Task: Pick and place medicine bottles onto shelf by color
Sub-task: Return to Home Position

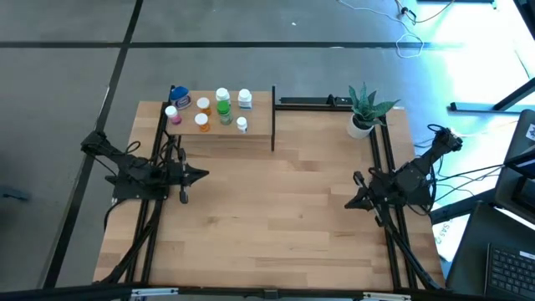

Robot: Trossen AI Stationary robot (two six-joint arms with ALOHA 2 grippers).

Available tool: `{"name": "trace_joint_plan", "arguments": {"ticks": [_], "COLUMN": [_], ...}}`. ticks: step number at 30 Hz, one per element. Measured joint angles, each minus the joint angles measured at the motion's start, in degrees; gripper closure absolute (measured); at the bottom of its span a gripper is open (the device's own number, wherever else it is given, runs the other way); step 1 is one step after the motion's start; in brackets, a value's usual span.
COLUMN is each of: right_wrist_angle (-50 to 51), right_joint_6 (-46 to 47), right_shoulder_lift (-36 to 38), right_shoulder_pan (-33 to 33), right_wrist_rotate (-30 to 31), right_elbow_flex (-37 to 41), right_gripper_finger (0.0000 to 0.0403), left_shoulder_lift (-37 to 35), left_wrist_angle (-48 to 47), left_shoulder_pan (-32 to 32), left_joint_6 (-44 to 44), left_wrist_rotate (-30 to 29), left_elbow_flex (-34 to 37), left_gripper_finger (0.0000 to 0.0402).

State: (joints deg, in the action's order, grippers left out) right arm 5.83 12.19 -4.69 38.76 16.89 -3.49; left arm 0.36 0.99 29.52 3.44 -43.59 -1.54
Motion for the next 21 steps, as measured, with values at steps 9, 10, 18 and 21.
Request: {"name": "trace_joint_plan", "arguments": {"ticks": [9,10,18,21], "right_wrist_angle": [0.3,0.29,0.24,0.24], "right_joint_6": [-0.64,-0.43,-0.53,-0.57], "right_shoulder_lift": [-3.67,-3.77,-3.88,-3.88], "right_shoulder_pan": [0.0,-0.01,-0.01,-0.01], "right_wrist_rotate": [-2.06,-2.06,-2.03,-2.01], "right_elbow_flex": [0.02,0.02,0.02,0.02], "right_gripper_finger": [0.0398,0.0398,0.0398,0.0398], "left_shoulder_lift": [0.0,0.0,0.0,0.0], "left_wrist_angle": [-0.02,-0.02,-0.04,-0.04], "left_shoulder_pan": [0.0,0.0,0.01,0.02], "left_joint_6": [0.04,0.04,0.04,0.04], "left_wrist_rotate": [0.0,0.0,-0.01,-0.02], "left_elbow_flex": [0.02,0.02,0.02,0.02], "left_gripper_finger": [0.0402,0.0402,0.0401,0.0401]}}
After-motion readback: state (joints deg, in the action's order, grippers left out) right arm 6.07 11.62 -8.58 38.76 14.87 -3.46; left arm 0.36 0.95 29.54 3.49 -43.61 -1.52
